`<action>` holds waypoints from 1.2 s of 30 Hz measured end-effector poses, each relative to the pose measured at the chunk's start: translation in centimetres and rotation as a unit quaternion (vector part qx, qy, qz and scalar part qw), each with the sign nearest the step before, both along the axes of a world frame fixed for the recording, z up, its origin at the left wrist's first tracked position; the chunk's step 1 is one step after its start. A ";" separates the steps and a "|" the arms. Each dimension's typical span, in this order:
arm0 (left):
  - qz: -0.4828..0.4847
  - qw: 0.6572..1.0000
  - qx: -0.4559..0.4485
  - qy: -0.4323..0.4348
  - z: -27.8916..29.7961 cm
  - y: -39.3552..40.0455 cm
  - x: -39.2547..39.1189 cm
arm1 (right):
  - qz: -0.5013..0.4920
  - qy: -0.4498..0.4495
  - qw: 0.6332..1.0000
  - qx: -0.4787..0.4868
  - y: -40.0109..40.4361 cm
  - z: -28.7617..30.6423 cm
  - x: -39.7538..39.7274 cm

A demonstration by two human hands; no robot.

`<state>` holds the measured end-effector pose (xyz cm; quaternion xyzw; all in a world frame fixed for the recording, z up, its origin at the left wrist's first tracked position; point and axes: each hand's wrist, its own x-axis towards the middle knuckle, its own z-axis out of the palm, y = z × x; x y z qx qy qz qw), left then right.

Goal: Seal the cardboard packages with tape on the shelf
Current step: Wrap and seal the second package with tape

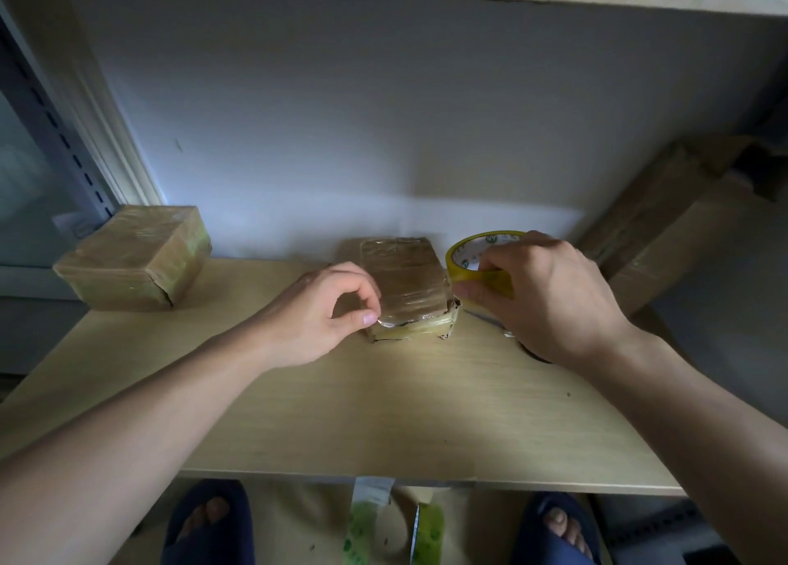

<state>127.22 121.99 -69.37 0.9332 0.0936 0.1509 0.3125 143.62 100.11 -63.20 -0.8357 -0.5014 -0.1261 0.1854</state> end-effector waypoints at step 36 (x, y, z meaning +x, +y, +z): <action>0.159 0.966 -0.198 -0.050 -0.7 -2.8 -0.6 | 0.029 -0.074 0.996 0.042 -2.1 -5.2 2.8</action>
